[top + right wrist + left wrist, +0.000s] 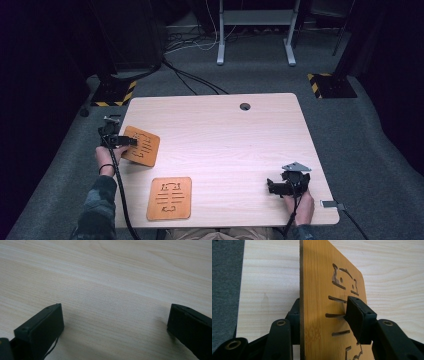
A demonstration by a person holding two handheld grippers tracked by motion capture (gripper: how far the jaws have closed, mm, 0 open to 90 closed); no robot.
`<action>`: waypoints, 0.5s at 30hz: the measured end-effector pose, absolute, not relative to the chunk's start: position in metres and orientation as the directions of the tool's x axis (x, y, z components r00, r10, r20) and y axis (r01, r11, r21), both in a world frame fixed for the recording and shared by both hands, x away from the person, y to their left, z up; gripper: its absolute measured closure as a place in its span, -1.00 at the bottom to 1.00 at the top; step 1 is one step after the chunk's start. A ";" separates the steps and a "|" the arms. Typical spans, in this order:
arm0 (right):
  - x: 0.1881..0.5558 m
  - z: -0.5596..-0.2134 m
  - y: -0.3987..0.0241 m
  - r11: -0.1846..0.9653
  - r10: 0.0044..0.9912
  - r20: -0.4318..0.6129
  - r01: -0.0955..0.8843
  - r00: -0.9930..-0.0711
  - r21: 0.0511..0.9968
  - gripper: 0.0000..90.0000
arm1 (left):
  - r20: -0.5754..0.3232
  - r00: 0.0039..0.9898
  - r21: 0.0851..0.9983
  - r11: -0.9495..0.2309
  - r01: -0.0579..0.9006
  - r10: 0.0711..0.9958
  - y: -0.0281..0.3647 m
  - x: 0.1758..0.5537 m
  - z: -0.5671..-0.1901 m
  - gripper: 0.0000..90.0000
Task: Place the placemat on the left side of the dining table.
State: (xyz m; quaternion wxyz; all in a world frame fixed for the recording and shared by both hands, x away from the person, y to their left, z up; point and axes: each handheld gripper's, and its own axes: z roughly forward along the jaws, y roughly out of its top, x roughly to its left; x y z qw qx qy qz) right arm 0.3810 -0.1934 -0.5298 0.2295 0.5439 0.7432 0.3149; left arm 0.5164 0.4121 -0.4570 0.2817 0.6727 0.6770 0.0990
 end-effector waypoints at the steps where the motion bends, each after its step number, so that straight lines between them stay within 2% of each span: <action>1: 0.381 -0.530 -0.193 0.210 0.953 0.001 0.664 -0.303 0.718 -1.00 | -0.247 0.064 0.513 0.075 0.855 0.967 0.412 0.516 -0.457 0.16; 7: 0.381 -0.530 -0.193 0.209 0.953 0.002 0.664 -0.303 0.718 -1.00 | -0.241 0.072 0.508 0.062 0.859 0.968 0.414 0.517 -0.458 0.13; 11: 0.381 -0.530 -0.193 0.209 0.953 0.002 0.664 -0.302 0.717 -1.00 | -0.219 0.066 0.491 0.051 0.870 0.973 0.415 0.518 -0.463 0.03; 15: 0.381 -0.530 -0.193 0.209 0.953 0.002 0.664 -0.302 0.717 -1.00 | -0.256 0.061 0.491 0.075 0.868 0.965 0.418 0.517 -0.468 0.01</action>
